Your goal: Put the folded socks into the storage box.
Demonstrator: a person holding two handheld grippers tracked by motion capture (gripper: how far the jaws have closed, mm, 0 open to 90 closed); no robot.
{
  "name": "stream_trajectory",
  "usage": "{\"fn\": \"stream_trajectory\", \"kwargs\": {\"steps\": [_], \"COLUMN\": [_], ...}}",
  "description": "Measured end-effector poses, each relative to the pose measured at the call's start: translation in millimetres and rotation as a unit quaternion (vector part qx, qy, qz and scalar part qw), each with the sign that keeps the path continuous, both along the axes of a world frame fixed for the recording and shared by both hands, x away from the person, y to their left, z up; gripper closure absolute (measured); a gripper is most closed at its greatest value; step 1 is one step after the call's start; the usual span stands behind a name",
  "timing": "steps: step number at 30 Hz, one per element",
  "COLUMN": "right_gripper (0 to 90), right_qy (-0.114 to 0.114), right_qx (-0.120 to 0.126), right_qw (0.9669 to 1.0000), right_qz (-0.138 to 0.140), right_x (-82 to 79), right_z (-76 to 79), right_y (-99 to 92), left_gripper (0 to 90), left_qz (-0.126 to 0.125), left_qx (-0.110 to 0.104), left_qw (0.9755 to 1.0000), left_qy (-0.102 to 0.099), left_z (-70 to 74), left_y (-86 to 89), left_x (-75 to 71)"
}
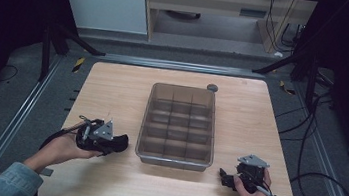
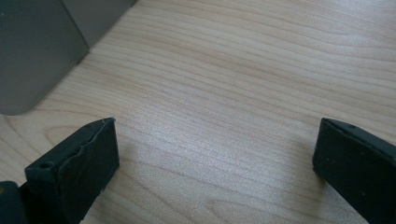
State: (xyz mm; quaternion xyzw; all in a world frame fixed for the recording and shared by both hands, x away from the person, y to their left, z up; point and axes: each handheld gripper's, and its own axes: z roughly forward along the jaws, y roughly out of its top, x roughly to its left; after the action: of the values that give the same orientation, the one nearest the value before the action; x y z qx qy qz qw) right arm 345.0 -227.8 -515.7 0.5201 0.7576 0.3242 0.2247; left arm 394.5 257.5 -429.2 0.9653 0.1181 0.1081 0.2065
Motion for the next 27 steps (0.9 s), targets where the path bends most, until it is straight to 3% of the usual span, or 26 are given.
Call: {"fn": "stream_trajectory", "kwargs": {"steps": [11,15,27], "right_gripper": [0.7,0.7,0.7], "right_qy": [-0.001,-0.001,-0.001], "right_qx": [-0.001,0.0,0.0], "right_qw": [1.0,1.0,1.0], "right_qz": [0.0,0.002,0.001], "right_x": [0.0,-0.2,-0.2], "right_z": [-0.1,-0.1,-0.1], "right_y": [-0.1,-0.1,0.0], "left_gripper": [62.9,62.9,62.8], "left_qz": [-0.016,-0.02,-0.03], "left_qx": [0.018,0.023,0.03], "left_qw": [0.9997,0.9995,0.9988], "left_qy": [-0.005,-0.01,-0.025], "left_z": [18.2,32.5,61.3], "left_y": [-5.7,-7.9,-13.3], "left_x": [-8.2,-11.9,-7.0]}}
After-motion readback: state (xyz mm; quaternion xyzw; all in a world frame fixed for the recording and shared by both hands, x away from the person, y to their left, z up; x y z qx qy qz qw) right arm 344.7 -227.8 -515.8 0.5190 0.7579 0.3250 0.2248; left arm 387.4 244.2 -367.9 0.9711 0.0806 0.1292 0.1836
